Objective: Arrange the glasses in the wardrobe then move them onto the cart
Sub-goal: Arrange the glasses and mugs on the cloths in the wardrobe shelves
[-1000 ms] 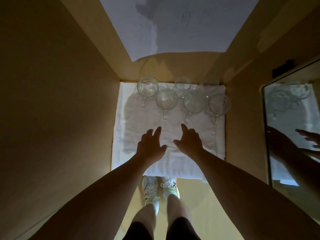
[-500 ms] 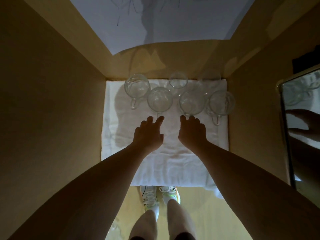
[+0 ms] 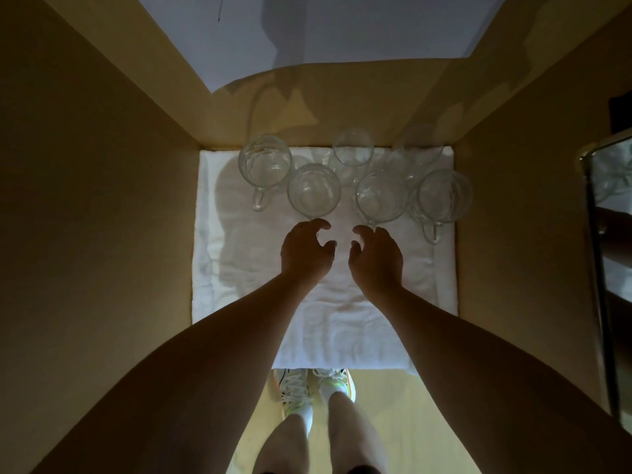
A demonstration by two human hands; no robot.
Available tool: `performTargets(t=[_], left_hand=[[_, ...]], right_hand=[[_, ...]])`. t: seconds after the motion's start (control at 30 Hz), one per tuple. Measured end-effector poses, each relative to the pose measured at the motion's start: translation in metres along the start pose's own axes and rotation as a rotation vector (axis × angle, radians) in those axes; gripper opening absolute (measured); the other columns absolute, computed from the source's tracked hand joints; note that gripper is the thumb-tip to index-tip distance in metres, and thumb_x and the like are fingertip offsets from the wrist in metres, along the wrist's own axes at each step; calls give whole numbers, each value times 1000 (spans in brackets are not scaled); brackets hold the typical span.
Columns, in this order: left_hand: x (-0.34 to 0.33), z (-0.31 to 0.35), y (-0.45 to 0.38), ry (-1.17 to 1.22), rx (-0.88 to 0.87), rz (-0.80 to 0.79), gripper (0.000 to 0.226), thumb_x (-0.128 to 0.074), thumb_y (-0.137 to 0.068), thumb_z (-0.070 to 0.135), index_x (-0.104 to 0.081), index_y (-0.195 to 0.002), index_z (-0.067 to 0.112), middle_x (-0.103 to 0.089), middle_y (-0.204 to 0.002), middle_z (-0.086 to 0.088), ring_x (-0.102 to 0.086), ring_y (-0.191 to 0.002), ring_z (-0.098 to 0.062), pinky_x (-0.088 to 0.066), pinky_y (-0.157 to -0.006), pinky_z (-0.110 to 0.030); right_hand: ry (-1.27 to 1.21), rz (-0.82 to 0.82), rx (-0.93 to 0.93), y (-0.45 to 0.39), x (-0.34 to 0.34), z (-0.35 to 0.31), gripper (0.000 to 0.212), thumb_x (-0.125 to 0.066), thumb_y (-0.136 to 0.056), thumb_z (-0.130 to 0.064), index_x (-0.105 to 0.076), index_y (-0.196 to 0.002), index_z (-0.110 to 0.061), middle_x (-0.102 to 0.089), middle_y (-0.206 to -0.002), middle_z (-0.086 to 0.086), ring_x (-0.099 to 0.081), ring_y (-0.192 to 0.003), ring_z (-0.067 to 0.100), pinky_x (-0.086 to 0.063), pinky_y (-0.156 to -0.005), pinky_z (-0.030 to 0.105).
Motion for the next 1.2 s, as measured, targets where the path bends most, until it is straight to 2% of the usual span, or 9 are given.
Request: performTargets(t=[0.17, 0.3, 0.4, 0.57, 0.7, 0.8, 0.87, 1.03, 1.2], left_hand=[[5, -1, 3, 26, 33, 63, 19, -73, -91, 26, -68, -108, 32, -66, -105, 9, -62, -97, -9, -44, -87, -22], [10, -6, 19, 29, 36, 89, 18, -69, -91, 16, -66, -99, 31, -65, -99, 10, -58, -88, -5, -39, -80, -20], [16, -11, 37, 17, 27, 92, 18, -65, -92, 12, -67, -98, 30, -64, -95, 11, -55, -85, -4, -35, -78, -19], [34, -10, 66, 8, 39, 124, 19, -59, -89, 7, -66, -89, 25, -67, -83, 7, -59, -79, -12, -38, -67, -23], [46, -13, 86, -28, 91, 114, 21, -56, -86, 8, -57, -80, 28, -63, -69, 7, -61, -70, -19, -34, -54, -19], [56, -20, 107, -53, 160, 74, 20, -51, -84, 8, -55, -86, 28, -61, -66, 5, -62, -73, -24, -37, -58, -28], [65, -21, 119, -59, 186, 51, 19, -51, -85, 10, -54, -89, 28, -63, -69, 5, -62, -75, -24, -37, -61, -30], [108, 4, 134, -39, 184, 86, 16, -54, -87, 12, -54, -91, 27, -62, -70, 8, -56, -67, -16, -34, -58, -29], [164, 45, 156, 71, 179, 178, 19, -49, -87, 11, -56, -91, 27, -65, -76, 7, -59, -70, -15, -40, -57, -23]], right_hand=[[-320, 147, -193, 2, 2, 3, 26, -59, -97, -8, -76, -108, -24, -73, -115, 0, -65, -107, 19, -50, -96, 31], [-330, 164, -297, 15, 5, 7, 23, -61, -90, -6, -72, -88, -25, -73, -92, -3, -61, -82, 11, -30, -64, 3], [-297, 132, -329, 37, 12, 9, 21, -62, -86, -5, -66, -82, -26, -64, -81, -8, -52, -71, 7, -24, -56, 5], [-330, 38, -340, 63, 26, 4, 24, -60, -83, -5, -66, -83, -28, -62, -79, -12, -57, -76, 7, -27, -57, 4], [-333, -2, -354, 69, 41, -5, 28, -53, -83, -2, -67, -90, -26, -62, -75, -10, -57, -73, 13, -30, -55, 11], [-301, -59, -373, 76, 53, -10, 29, -53, -81, -3, -61, -95, -27, -58, -76, -9, -49, -62, 6, -30, -49, 16], [-305, -128, -386, 83, 59, -14, 30, -55, -78, -5, -60, -97, -27, -61, -83, -8, -53, -66, 7, -35, -53, 20], [-319, -195, -420, 93, 86, -35, 23, -57, -82, -11, -62, -103, -20, -65, -102, 0, -64, -95, 25, -51, -79, 32], [-405, -122, -360, 103, 131, -66, 24, -64, -75, -10, -58, -92, -25, -65, -89, -4, -64, -82, 18, -56, -71, 31]])
Point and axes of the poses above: each hand's wrist, its own y-axis away from the middle knuckle, its own x-axis out of the back of the hand, z = x × y, the point moved 4 cm from there along -y, towards the middle knuckle
